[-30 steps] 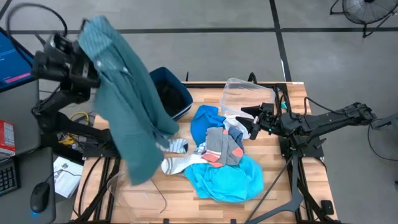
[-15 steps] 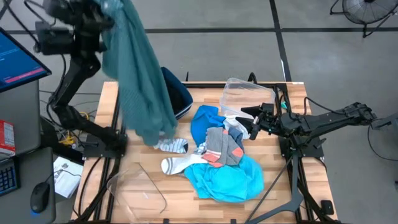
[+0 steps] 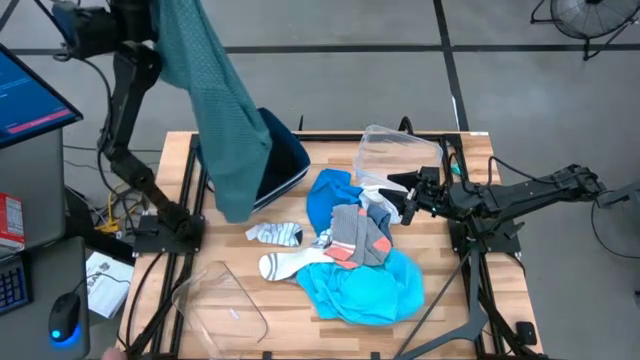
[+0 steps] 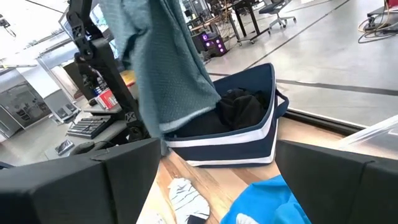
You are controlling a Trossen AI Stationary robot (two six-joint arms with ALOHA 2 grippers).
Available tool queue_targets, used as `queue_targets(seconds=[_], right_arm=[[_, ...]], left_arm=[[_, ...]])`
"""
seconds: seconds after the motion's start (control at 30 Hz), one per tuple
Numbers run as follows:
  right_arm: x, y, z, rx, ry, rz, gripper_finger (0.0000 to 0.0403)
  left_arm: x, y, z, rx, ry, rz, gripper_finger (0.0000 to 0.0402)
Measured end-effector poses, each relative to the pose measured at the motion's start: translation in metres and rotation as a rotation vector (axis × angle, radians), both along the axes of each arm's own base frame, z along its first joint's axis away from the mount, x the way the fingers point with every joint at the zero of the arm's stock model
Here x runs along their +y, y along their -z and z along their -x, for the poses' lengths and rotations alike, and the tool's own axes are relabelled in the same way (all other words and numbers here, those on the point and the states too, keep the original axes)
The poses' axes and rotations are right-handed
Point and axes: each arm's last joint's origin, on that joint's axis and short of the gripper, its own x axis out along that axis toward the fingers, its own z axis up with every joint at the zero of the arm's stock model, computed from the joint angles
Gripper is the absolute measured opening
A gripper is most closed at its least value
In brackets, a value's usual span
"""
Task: Pick & Place Cloths
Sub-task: Put the blue shirt into the blue bin
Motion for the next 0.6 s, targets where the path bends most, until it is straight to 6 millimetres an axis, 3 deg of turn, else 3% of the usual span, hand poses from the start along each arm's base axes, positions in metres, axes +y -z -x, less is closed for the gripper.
queue_targets(seconds=[0.23,0.47,0.6], right_arm=[[0.0,0.0,0.0,0.005,0.0,0.001,0.0311],[0.0,0.003,0.0,0.031,0.0,0.007,0.0311],[0.0,0.004,0.0,0.046,0.002,0.011,0.0311]], left_arm=[[0.027,0.009,-0.002,0.006,-0.005,0.011,0.0001],[0.059,0.026,-0.022,0.029,0.103,0.087,0.0001],[0.069,0.034,-0.035,0.031,0.256,0.129,0.0001]])
